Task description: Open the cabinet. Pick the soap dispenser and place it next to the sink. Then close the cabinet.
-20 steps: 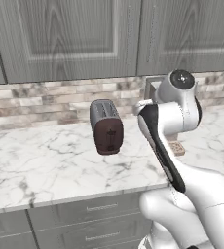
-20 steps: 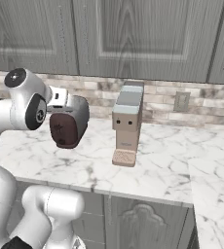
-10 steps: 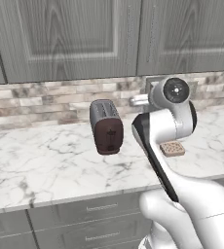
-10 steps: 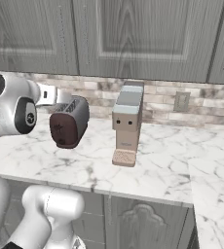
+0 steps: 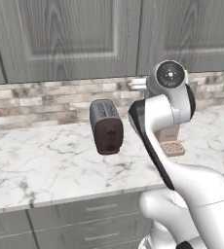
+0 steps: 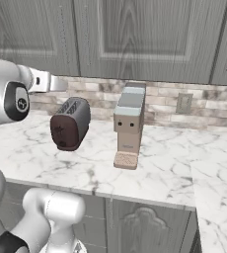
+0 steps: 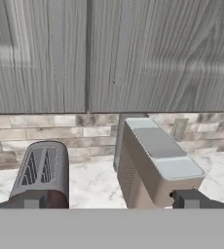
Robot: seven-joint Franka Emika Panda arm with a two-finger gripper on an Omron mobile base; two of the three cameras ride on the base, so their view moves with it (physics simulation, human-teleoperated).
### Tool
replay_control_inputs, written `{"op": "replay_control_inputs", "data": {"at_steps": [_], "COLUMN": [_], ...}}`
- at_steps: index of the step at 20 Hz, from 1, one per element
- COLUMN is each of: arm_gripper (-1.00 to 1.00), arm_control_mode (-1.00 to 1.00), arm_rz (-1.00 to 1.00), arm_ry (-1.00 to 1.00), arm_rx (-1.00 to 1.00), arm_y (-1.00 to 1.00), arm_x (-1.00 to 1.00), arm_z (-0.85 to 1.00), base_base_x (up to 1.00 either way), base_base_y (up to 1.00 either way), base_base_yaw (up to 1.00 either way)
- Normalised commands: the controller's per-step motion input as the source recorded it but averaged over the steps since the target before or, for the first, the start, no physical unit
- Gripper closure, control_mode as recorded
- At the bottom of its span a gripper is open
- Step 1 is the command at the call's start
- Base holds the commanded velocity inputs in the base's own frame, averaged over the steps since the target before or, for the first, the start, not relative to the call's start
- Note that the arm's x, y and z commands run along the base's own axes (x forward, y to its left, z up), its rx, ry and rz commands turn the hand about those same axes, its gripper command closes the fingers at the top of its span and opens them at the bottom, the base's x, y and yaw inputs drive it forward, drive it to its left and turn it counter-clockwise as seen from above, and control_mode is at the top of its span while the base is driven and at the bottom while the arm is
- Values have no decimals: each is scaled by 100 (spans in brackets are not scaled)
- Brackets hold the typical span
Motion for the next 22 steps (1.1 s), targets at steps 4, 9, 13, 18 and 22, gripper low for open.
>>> {"op": "replay_control_inputs", "data": {"at_steps": [4,9,13,18,22], "arm_gripper": [-100,-100,-100,-100,-100], "arm_control_mode": [-100,-100,-100,-100,-100], "arm_rz": [0,0,0,6,11], "arm_ry": [-1,0,-2,0,0], "arm_rx": [0,1,2,5,7], "arm_y": [0,1,3,0,1], "arm_x": [0,0,3,19,26], "arm_z": [45,42,27,19,12], "base_base_x": [0,0,0,0,0], "base_base_y": [0,0,0,0,0], "base_base_yaw": [0,0,0,0,0]}}
